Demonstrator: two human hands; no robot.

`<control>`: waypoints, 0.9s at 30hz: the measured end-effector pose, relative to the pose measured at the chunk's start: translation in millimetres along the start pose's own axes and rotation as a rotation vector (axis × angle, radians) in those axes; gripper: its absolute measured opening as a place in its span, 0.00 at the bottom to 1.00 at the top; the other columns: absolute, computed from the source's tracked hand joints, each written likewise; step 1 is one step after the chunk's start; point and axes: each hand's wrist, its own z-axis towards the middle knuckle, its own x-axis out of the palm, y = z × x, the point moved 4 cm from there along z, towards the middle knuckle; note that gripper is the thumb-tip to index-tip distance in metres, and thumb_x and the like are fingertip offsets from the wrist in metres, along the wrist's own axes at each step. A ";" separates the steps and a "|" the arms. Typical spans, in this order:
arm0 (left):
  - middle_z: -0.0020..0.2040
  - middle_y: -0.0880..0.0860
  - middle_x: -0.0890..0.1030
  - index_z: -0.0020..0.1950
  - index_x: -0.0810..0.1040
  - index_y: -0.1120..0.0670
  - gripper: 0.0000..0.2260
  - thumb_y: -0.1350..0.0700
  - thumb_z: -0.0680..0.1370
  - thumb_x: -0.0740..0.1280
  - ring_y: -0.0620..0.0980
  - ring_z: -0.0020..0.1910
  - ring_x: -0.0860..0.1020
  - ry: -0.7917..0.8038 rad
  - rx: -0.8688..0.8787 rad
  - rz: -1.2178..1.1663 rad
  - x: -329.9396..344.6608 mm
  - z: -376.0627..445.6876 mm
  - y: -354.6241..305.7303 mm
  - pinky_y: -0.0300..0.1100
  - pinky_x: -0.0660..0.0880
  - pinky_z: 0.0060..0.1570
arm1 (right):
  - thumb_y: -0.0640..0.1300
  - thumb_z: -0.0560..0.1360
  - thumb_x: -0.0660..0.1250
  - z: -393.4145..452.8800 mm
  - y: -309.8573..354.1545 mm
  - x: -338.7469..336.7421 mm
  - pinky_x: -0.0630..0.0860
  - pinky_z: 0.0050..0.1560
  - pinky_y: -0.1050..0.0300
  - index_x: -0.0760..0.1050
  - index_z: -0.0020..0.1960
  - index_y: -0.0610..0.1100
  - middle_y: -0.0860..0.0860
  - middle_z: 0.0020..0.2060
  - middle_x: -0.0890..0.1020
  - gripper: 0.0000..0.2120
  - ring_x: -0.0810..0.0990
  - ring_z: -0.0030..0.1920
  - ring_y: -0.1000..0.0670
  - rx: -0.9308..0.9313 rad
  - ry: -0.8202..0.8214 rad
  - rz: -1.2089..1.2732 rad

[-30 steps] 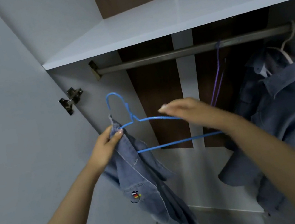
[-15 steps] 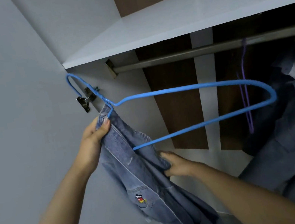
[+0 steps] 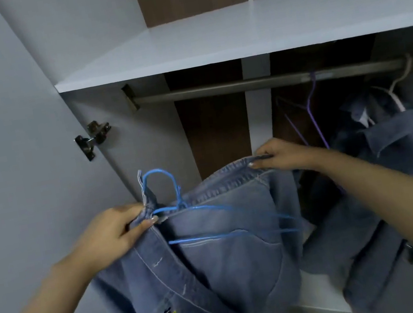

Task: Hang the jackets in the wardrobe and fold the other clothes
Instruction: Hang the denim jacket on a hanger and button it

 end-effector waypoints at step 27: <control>0.37 0.47 0.73 0.38 0.68 0.51 0.16 0.42 0.78 0.63 0.52 0.40 0.72 -0.605 0.319 -0.102 -149.5 186.8 -130.0 0.47 0.65 0.35 | 0.40 0.83 0.53 -116.7 192.2 -177.3 0.75 0.38 0.60 0.70 0.40 0.38 0.45 0.36 0.72 0.15 0.72 0.34 0.50 0.129 -0.930 1.286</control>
